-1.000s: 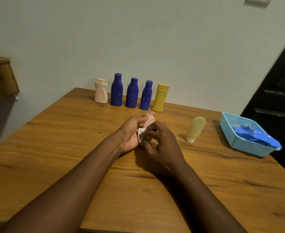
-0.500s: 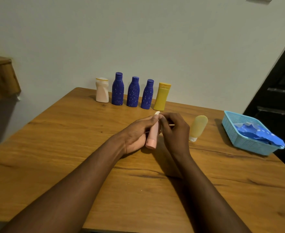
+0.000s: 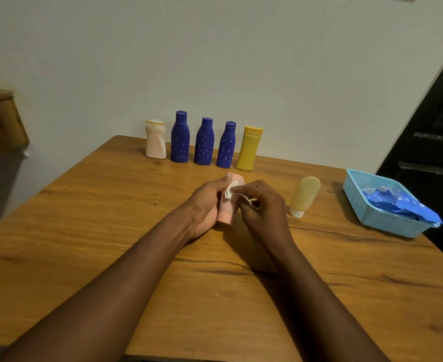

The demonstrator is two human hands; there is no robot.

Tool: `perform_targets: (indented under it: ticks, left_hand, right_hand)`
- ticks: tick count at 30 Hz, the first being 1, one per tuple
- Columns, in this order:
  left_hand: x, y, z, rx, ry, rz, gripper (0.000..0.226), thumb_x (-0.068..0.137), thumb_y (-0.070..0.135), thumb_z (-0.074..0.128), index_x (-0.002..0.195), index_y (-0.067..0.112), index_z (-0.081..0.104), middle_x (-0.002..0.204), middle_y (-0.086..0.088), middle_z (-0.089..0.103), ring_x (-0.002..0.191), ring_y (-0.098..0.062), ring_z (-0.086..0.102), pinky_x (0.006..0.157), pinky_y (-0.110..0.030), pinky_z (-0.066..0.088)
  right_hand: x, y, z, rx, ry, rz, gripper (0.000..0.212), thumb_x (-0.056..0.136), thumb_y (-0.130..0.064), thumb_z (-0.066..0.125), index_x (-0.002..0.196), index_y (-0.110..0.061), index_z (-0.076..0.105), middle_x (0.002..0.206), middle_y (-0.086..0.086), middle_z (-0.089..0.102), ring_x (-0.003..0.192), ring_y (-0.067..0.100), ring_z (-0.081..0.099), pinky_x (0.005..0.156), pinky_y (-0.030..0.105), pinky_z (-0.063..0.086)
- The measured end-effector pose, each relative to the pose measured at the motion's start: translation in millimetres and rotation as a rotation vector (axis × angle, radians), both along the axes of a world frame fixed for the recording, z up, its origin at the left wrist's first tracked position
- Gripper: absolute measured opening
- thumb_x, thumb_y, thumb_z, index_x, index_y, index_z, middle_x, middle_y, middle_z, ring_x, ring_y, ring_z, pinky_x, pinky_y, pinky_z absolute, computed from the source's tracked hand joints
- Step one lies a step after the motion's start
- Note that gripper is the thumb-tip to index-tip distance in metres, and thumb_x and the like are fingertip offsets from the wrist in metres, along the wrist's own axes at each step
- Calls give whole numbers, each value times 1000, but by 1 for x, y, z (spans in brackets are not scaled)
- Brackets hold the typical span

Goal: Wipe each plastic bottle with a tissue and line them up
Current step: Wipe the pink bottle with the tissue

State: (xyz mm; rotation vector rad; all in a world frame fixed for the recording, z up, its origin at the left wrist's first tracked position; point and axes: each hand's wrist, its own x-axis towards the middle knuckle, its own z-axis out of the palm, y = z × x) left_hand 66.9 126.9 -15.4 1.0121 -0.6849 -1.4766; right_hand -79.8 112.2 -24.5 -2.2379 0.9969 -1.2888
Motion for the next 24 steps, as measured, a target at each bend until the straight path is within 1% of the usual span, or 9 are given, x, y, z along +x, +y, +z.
perform_targets:
  ticks: [4, 7, 8, 9, 13, 16, 19, 22, 24]
  left_hand:
    - [-5, -2, -3, -13, -45, -18, 34, 105, 40, 52, 129, 19, 63, 125, -15, 69, 101, -24, 66, 90, -42, 53]
    - [-6, -3, -3, 1, -43, -6, 35, 105, 42, 50, 128, 18, 62, 123, -16, 69, 97, -24, 66, 83, -40, 55]
    - [-5, -3, -3, 13, -35, 11, 35, 105, 43, 49, 127, 17, 62, 119, -16, 70, 94, -25, 68, 80, -40, 56]
    - [-4, -3, -3, 23, -29, 30, 37, 106, 44, 49, 128, 16, 61, 118, -16, 71, 93, -26, 69, 80, -42, 58]
    - [3, -6, -3, 49, -30, 98, 48, 106, 46, 47, 141, 14, 50, 123, -19, 68, 111, -36, 69, 97, -56, 56]
    - [4, -8, -2, 63, -34, 141, 52, 105, 47, 49, 145, 14, 45, 123, -20, 66, 111, -38, 69, 97, -61, 55]
    - [2, -8, -2, 52, -15, 159, 48, 105, 45, 50, 145, 19, 47, 120, -19, 69, 110, -37, 70, 96, -61, 55]
    - [-3, -6, -2, 16, -42, 140, 40, 106, 43, 49, 141, 23, 51, 119, -16, 71, 108, -35, 72, 95, -58, 57]
    - [-5, -5, -2, -5, -67, 132, 37, 107, 41, 49, 139, 24, 52, 121, -15, 69, 108, -34, 71, 95, -55, 58]
  right_hand:
    - [0, -12, 2, -20, -118, -155, 26, 91, -2, 65, 111, -17, 73, 107, -7, 65, 96, 4, 61, 82, 22, 55]
    - [-2, -13, 1, 48, -129, -180, 22, 94, -10, 67, 113, -19, 72, 105, -10, 68, 91, -4, 60, 79, 9, 51]
    - [-2, -10, 0, 76, -113, -170, 20, 94, -14, 68, 113, -20, 72, 103, -12, 68, 90, -5, 60, 78, 8, 50]
    - [-2, -7, -1, 106, -93, -154, 18, 93, -17, 69, 111, -22, 73, 101, -14, 69, 89, -4, 61, 77, 10, 51]
    - [0, 5, -3, 216, -17, -23, 14, 88, -16, 74, 102, -20, 76, 96, -12, 72, 88, 2, 65, 76, 20, 55]
    - [1, 8, 0, 219, 0, 67, 13, 85, -12, 76, 97, -20, 77, 95, -11, 72, 87, 3, 66, 77, 20, 57]
    - [1, 5, 1, 183, -57, 6, 14, 87, -12, 74, 99, -21, 76, 99, -10, 72, 90, 2, 65, 79, 20, 56]
    - [0, 0, 2, 170, -146, -106, 15, 91, -15, 72, 105, -20, 74, 104, -8, 72, 95, 2, 65, 85, 24, 57]
    - [-1, -3, 2, 192, -202, -130, 16, 93, -18, 71, 109, -20, 74, 104, -9, 72, 96, 2, 66, 87, 28, 58]
